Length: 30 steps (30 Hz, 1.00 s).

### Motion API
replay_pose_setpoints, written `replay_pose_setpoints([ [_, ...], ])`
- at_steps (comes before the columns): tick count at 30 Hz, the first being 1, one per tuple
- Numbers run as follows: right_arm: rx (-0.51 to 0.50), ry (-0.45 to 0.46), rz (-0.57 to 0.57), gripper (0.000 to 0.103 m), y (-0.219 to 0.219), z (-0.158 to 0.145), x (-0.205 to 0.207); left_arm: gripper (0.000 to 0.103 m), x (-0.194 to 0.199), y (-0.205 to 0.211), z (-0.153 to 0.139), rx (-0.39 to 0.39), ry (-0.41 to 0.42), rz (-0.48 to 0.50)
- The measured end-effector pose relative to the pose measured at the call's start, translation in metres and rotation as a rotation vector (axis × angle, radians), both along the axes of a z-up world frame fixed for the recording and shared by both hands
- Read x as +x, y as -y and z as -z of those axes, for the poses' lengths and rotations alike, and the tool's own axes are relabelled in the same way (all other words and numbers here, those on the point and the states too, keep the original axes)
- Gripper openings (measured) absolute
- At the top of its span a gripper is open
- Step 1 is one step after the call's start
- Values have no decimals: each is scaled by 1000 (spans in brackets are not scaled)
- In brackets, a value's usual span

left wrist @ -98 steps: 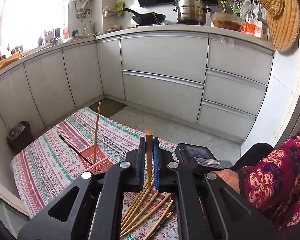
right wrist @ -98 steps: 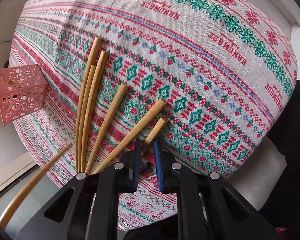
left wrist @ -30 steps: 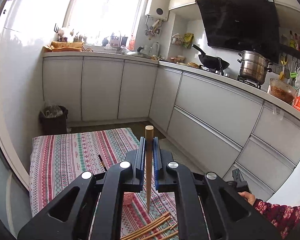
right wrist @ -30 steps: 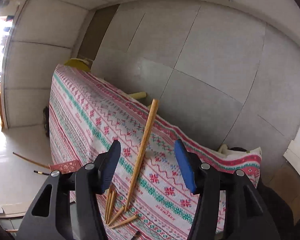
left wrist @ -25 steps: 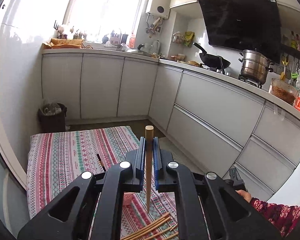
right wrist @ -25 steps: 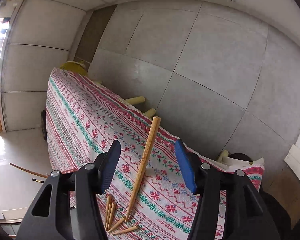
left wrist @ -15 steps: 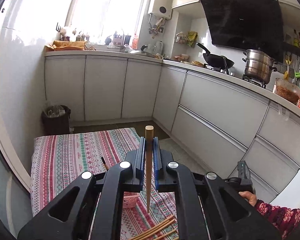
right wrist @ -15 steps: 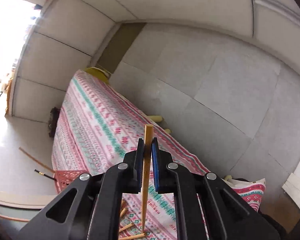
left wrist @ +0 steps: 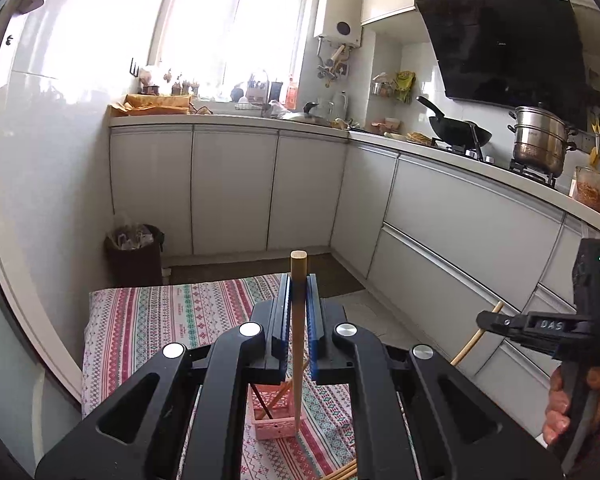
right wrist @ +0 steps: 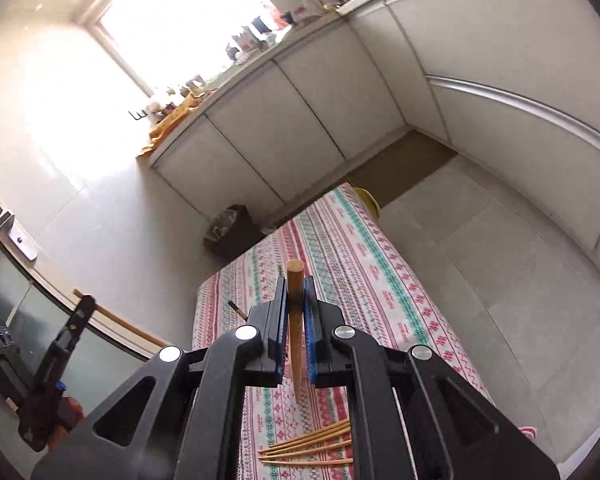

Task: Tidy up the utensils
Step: 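Lift both held chopsticks upright and carry them over the pink mesh cup, then open both tools to drop the chopsticks into the pink cup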

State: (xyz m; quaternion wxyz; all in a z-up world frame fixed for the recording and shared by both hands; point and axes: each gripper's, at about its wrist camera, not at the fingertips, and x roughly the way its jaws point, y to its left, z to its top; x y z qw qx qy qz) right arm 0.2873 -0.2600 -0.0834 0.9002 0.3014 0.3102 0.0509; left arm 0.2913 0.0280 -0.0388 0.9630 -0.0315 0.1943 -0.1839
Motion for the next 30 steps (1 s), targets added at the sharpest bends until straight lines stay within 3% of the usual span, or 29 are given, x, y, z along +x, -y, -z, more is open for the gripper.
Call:
replay_pose_setpoints([
  [5,-49,60,-30,8,-23,-28,22,6,28,0,14,6,0,-42],
  [10,-88,75,-56,8,-46,-28,49,7,55,3,50,33,-27,-74],
  [13,-105,59,-71,8,-59,-13,68,22,63,-3,77,10,-93,-94],
  [14,-109,55,-78,8,-63,-9,73,22,61,-8,82,-9,-105,-103],
  [18,-153,60,-96,8,-79,0,82,21,29,-43,67,-146,-37,-169],
  [23,-221,68,-114,8,-102,4,96,31,-13,-90,41,-299,58,-279],
  [26,-267,58,-120,8,-117,14,106,31,-24,-104,36,-319,77,-283],
  [30,-239,22,-152,11,-127,39,118,34,-26,-107,35,-295,70,-286],
])
